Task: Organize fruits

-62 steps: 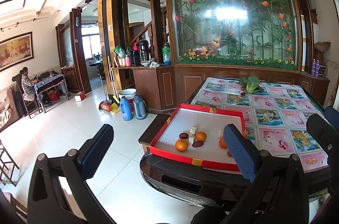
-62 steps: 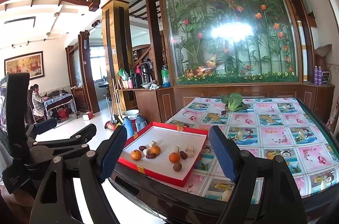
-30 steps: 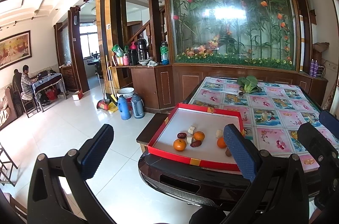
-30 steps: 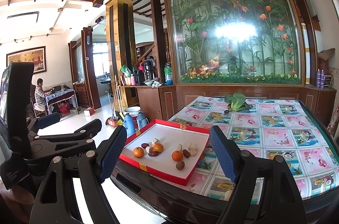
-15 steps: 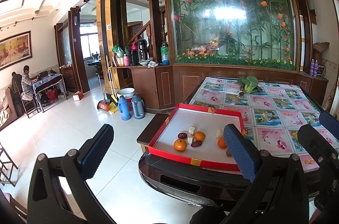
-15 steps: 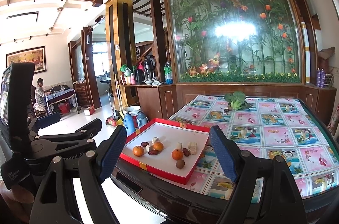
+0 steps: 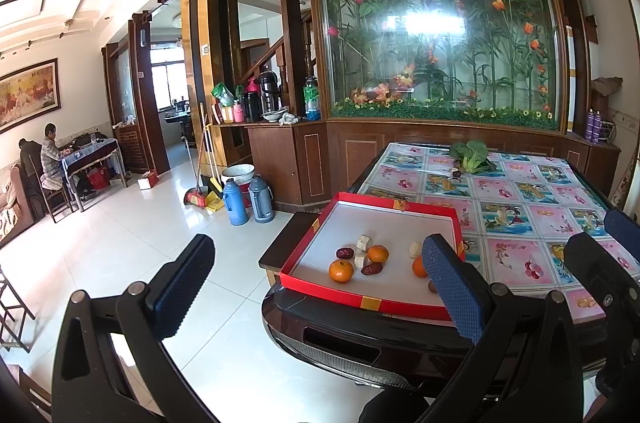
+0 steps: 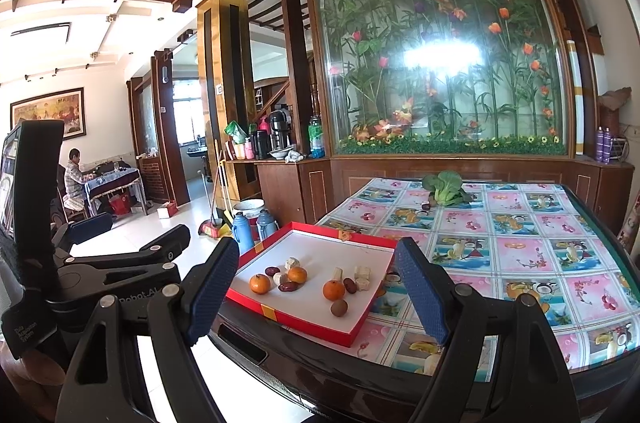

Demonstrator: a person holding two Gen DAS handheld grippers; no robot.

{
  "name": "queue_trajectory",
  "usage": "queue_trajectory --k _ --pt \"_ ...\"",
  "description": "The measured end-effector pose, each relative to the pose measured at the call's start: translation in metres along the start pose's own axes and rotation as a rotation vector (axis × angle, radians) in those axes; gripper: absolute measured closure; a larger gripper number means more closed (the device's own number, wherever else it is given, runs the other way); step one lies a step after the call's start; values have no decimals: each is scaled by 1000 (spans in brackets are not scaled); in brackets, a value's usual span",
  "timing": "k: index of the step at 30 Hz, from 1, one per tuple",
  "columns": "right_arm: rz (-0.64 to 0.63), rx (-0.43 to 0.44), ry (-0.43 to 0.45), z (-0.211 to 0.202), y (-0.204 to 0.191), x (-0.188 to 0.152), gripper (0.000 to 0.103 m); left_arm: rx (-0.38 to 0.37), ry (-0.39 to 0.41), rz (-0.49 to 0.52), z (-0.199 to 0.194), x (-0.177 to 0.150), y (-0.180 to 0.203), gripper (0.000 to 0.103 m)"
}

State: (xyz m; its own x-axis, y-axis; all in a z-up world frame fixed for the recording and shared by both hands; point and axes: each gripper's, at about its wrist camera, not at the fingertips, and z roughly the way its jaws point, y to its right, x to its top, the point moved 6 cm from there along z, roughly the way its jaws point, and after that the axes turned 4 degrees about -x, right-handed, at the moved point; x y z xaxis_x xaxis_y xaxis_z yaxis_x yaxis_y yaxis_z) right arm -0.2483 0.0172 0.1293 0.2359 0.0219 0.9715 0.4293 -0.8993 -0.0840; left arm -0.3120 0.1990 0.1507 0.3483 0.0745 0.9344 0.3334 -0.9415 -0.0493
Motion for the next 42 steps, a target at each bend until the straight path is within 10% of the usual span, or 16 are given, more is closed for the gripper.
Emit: queue_trajectory --k 42 --pt "6 -3 -9 -1 0 0 22 7 0 6 4 -10 -2 0"
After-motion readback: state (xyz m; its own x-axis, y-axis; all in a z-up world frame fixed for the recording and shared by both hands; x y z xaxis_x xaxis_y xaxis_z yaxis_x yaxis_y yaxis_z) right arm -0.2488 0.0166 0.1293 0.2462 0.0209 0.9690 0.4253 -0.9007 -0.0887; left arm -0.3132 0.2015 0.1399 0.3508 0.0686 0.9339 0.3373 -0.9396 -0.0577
